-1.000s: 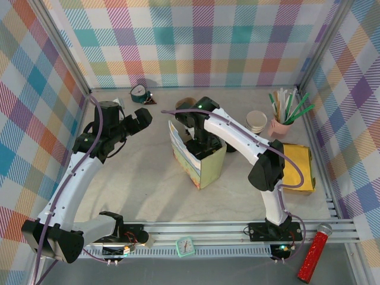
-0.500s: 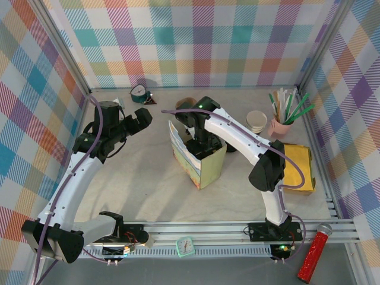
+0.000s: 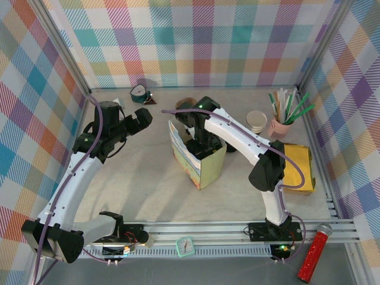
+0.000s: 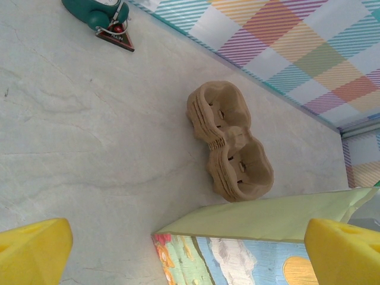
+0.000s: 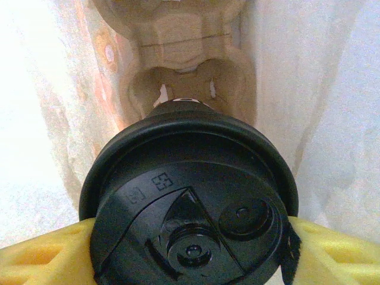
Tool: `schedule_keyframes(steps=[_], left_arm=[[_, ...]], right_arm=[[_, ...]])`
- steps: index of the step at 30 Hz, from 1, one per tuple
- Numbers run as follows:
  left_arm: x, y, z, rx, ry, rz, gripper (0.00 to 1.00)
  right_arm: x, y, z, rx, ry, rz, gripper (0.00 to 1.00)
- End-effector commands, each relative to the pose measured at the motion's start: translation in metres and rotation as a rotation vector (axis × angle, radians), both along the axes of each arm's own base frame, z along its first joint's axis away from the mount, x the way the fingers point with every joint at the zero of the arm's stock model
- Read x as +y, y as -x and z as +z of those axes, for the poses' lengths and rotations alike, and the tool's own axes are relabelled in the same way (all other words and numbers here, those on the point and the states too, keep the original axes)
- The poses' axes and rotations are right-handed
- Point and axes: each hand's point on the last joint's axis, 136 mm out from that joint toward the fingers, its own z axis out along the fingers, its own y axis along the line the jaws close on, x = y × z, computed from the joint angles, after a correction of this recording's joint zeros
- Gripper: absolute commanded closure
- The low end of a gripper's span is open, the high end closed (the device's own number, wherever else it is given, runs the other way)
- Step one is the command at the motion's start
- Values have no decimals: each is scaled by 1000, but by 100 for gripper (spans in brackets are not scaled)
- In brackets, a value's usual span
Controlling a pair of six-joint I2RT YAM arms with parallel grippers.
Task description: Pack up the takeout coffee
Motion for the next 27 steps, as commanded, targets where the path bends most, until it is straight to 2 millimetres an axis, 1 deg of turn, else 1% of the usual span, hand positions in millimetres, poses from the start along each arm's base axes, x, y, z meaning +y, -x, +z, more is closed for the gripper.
schedule_keyframes(steps=[1, 27], left_arm=[[2, 2, 5, -14, 19, 6, 0], [1, 2, 3, -11, 21, 5, 0]], right_arm=[[-21, 14, 12, 34, 51, -3, 30], [-26, 10, 13, 25, 60, -7, 30]])
